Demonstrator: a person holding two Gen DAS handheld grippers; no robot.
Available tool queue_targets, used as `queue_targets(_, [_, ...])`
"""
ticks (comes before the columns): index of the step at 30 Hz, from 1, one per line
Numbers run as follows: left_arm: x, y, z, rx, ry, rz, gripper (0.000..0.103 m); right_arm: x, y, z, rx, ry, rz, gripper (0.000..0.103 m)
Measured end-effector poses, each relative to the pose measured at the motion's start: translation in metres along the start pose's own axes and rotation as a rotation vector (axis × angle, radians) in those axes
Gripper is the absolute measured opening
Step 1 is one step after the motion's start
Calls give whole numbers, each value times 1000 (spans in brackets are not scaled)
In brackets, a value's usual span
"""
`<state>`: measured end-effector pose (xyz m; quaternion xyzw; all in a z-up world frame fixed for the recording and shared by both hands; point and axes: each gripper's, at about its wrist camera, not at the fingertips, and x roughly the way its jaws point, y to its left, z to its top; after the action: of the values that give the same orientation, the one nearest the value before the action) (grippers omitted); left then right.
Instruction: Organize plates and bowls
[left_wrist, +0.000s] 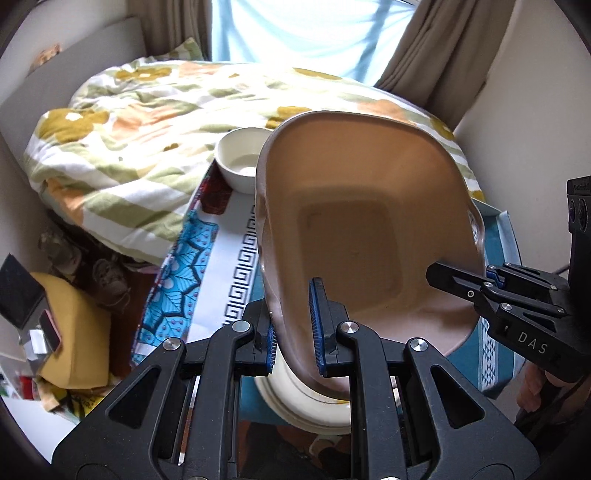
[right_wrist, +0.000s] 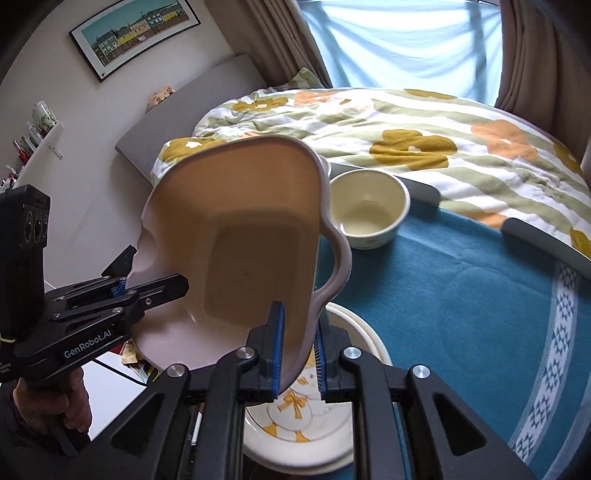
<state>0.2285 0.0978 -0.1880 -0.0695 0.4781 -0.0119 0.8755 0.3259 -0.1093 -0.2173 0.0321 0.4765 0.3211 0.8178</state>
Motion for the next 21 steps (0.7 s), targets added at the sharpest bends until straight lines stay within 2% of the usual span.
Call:
queue_targets(4, [-6, -65, -16, 95, -6, -2, 13, -44, -35, -31, 57, -43, -46, 14])
queue_targets(11, [16, -167, -52, 207, 55, -77, 13, -101, -103, -90, 174, -56, -143, 14])
queue_targets(16, [51, -226, -75, 271, 124, -97, 13, -117, -152, -128, 253, -32, -196, 14])
queue_targets(21, [90, -264, -94, 298, 195, -98, 13, -114, -194, -156, 319, -8, -221, 14])
